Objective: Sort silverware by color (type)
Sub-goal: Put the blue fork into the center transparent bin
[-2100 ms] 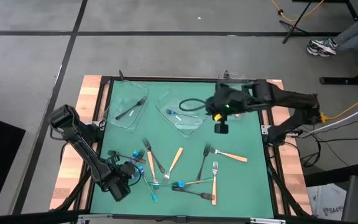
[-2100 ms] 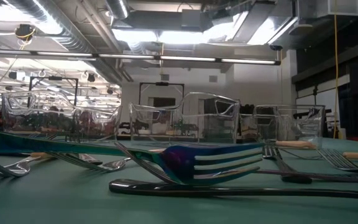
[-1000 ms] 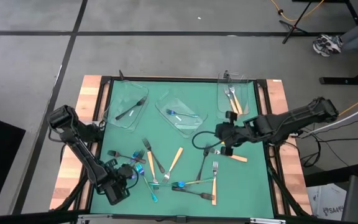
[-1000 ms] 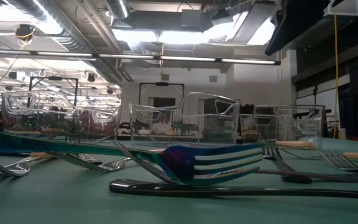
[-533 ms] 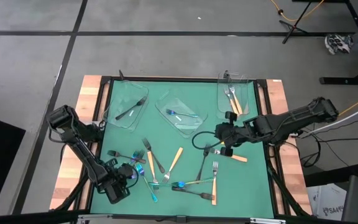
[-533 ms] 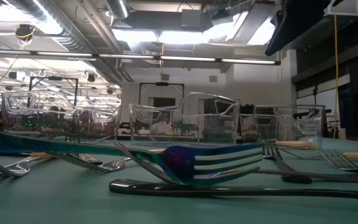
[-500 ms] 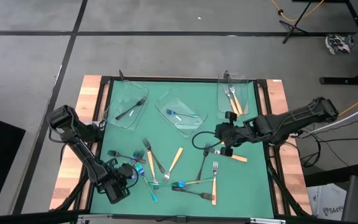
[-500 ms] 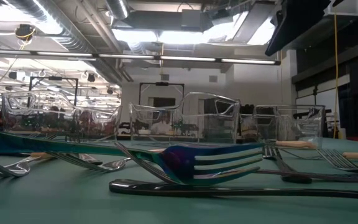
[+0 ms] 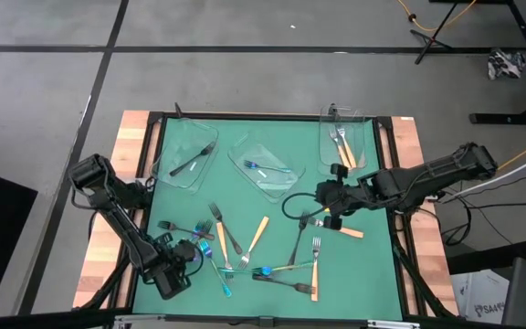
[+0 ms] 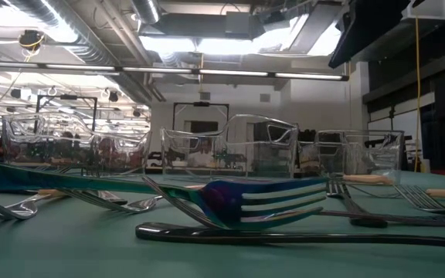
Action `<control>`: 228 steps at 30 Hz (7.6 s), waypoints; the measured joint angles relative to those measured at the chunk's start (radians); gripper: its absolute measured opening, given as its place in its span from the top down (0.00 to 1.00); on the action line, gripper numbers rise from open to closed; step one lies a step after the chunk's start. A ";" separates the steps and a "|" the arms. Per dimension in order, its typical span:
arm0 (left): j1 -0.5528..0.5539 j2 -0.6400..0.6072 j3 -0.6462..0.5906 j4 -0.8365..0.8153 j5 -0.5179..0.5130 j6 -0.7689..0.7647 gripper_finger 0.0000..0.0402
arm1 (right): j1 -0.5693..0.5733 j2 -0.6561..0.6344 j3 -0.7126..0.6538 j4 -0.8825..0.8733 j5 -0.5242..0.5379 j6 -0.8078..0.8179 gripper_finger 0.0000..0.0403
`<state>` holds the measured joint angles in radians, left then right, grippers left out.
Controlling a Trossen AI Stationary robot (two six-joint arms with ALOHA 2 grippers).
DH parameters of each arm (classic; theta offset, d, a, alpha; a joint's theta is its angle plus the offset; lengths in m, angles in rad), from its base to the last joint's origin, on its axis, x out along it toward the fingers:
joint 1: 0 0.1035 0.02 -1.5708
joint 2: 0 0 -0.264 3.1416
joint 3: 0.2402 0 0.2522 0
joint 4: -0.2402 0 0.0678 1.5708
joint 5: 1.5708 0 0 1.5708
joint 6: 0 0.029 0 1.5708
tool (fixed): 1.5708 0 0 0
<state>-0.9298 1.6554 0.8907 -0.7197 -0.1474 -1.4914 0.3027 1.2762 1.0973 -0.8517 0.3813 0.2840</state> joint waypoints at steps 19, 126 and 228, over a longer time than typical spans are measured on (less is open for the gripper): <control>0.034 0.002 0.189 0.006 -0.495 -0.045 1.00 | 0.000 0.003 0.000 0.168 -0.088 -0.012 0.76; 0.430 0.000 0.229 0.767 -0.671 0.949 0.92 | -0.174 0.177 0.000 0.896 -0.682 -0.112 1.00; 0.452 0.001 0.228 0.621 -0.502 0.813 0.77 | -0.721 0.829 0.409 0.432 -0.686 -0.467 0.99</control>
<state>-0.4778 1.6562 1.1183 -0.0982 -0.6498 -0.6785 -0.4187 2.1048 1.5063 -0.4194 -0.3046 -0.1829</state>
